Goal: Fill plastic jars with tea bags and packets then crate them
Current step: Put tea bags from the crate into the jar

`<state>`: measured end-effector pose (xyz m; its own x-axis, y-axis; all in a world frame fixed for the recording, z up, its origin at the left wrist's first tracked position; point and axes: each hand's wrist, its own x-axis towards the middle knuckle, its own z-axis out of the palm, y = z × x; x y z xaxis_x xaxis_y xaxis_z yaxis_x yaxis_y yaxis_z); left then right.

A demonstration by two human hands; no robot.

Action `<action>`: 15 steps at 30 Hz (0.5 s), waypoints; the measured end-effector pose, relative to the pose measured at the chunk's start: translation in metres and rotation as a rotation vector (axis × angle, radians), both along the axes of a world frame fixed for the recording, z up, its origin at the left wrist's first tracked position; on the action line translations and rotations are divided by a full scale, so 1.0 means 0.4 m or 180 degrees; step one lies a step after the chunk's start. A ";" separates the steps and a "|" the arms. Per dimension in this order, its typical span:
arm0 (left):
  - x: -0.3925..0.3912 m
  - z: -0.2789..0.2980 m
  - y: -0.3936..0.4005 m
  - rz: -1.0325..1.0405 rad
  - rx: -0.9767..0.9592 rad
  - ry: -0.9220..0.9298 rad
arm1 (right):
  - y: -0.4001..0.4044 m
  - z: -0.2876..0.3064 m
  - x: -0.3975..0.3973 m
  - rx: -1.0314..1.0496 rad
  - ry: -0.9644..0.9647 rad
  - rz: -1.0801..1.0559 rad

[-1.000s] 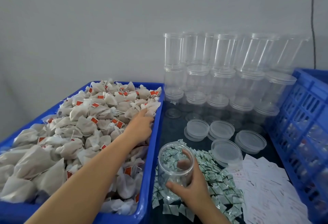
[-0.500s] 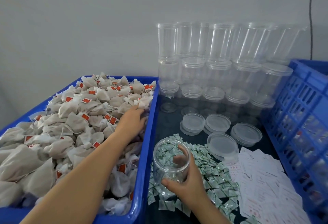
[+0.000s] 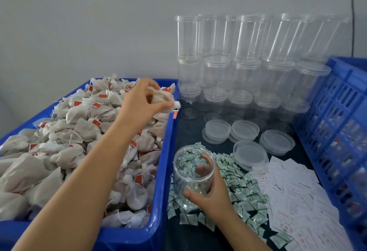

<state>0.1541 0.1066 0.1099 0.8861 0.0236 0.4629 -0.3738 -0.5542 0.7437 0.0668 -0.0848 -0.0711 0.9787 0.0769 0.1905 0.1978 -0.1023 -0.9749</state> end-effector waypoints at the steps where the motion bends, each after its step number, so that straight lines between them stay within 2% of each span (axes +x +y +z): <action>1: -0.020 0.020 -0.006 -0.0283 -0.0031 0.0144 | 0.000 -0.001 0.000 -0.0019 -0.0018 -0.0019; 4: -0.068 0.062 -0.023 -0.1327 0.0345 0.0638 | 0.001 0.002 0.001 -0.0016 -0.0062 -0.0030; 6: -0.084 0.064 -0.042 -0.1746 0.0629 0.0810 | 0.002 0.003 0.004 0.0044 -0.0111 0.0030; 15: -0.096 0.010 -0.105 -0.1845 0.2183 0.0775 | 0.005 0.003 0.012 0.0242 -0.0171 0.0053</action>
<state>0.1157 0.0646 0.1141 0.7485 -0.6631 0.0116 -0.6063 -0.6771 0.4171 0.0715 -0.0830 -0.0699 0.9656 0.0763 0.2487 0.2512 -0.0247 -0.9676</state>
